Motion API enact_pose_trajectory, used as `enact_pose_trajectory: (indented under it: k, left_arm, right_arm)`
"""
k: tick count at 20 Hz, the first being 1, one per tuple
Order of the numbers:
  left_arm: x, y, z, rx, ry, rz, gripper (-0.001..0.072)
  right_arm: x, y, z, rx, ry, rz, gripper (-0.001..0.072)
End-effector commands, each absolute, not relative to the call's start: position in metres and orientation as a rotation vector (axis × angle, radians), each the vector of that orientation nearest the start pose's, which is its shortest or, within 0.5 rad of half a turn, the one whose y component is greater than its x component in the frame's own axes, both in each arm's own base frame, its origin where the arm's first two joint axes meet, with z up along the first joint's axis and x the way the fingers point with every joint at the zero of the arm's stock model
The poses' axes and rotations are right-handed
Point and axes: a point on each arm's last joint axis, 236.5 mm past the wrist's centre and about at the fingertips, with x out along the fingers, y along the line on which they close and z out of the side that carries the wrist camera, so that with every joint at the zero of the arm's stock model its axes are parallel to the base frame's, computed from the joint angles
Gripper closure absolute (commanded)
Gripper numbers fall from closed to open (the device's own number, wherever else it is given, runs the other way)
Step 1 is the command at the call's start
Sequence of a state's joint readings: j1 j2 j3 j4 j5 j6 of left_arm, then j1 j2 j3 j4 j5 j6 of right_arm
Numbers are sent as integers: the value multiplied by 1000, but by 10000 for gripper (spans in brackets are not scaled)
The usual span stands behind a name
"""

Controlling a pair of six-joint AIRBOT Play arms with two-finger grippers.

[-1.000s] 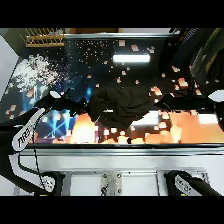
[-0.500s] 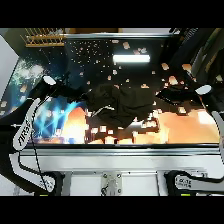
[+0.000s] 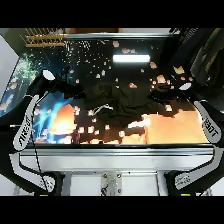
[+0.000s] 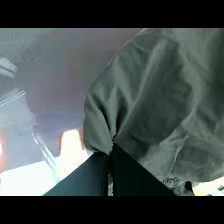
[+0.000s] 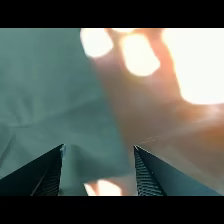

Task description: Fold the clothes and pants, and hang the long-sleeved shirts on hangers.

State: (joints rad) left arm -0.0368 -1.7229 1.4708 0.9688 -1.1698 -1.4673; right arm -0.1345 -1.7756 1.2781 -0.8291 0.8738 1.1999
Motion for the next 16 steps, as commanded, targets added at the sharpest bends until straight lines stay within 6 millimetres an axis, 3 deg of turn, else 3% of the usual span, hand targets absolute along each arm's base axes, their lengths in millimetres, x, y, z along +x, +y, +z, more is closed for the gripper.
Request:
enact_pose_trajectory:
  k: [1, 2, 3, 4, 6, 8, 10, 13, 14, 16]
  left_arm:
    - [461, -139, -37, -467, 1359, -386, 697]
    - [461, -138, -37, -469, 1359, -385, 697]
    - [462, -135, -37, -472, 1356, -380, 697]
    - [464, -132, -34, -475, 1346, -375, 698]
    - [484, -117, -5, -478, 1265, -367, 699]
    - [513, -102, 64, -453, 1096, -378, 698]
    - [525, -97, 161, -396, 896, -416, 698]
    - [499, -100, 302, -289, 602, -465, 698]
    - [486, -99, 338, -264, 509, -466, 698]
    - [461, -96, 370, -255, 422, -448, 698]
  right_arm:
    - [485, 79, -118, 510, 1220, 296, 246]
    - [489, 81, -116, 494, 1203, 301, 378]
    - [493, 81, -109, 467, 1182, 319, 708]
    - [500, 80, -97, 455, 1153, 324, 711]
    - [522, 65, -45, 389, 1033, 327, 712]
    - [546, 42, 49, 271, 847, 315, 712]
    - [546, 26, 163, 180, 655, 315, 712]
    - [500, 24, 313, 80, 388, 316, 712]
    - [478, 26, 347, 51, 320, 310, 712]
    - [431, 39, 389, 13, 255, 327, 713]
